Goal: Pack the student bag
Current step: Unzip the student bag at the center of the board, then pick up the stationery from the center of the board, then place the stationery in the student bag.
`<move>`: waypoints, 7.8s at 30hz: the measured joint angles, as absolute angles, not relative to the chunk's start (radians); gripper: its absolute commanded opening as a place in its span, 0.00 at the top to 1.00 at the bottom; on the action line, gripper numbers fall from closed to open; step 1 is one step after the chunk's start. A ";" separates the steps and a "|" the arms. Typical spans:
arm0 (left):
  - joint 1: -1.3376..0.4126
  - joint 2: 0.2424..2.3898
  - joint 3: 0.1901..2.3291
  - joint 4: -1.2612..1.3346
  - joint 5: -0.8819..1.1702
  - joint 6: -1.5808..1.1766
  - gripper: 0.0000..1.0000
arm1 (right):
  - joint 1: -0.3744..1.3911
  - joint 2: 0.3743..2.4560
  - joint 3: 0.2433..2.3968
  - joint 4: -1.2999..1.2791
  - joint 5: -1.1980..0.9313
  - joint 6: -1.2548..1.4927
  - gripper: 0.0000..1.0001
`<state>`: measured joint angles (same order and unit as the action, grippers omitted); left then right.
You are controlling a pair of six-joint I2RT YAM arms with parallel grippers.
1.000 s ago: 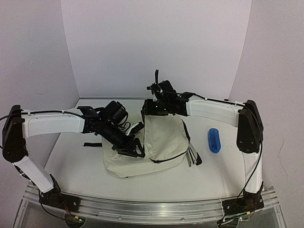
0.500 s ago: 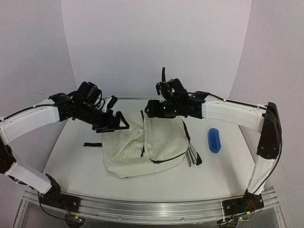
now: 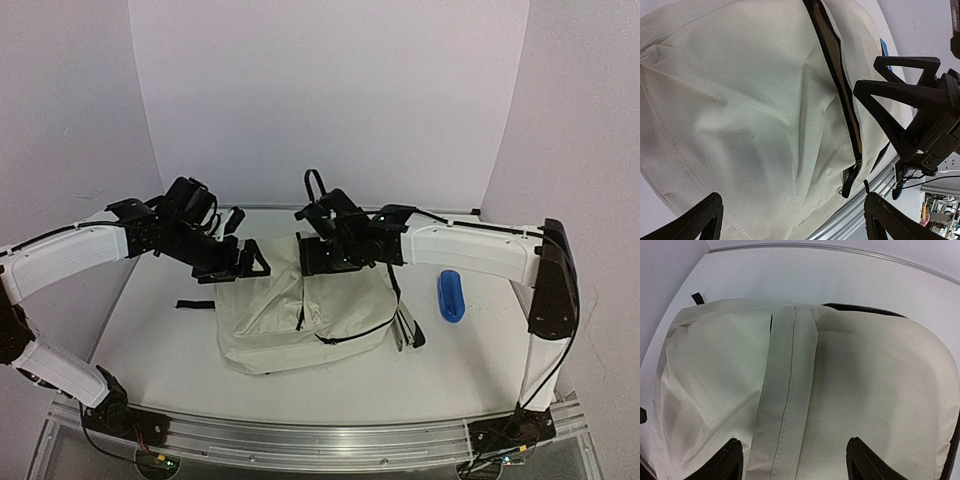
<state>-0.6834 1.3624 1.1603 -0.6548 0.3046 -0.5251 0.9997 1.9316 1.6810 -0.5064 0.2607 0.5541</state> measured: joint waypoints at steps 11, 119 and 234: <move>-0.683 1.351 1.150 -0.655 0.281 -0.532 0.00 | 1.047 2.031 1.774 -0.610 0.363 0.553 0.72; -0.942 2.038 1.932 -1.065 -0.466 -0.577 0.97 | 0.822 1.829 1.211 0.172 -0.144 0.813 1.00; -0.728 1.774 1.578 -0.582 0.429 -0.339 1.00 | 0.915 1.666 1.351 -0.423 -0.114 0.440 0.66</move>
<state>-0.7277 1.7741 1.5784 -0.5819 0.4286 -0.3389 0.9154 1.6661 1.3514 -0.4232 -0.1143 0.4400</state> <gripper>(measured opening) 0.032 0.389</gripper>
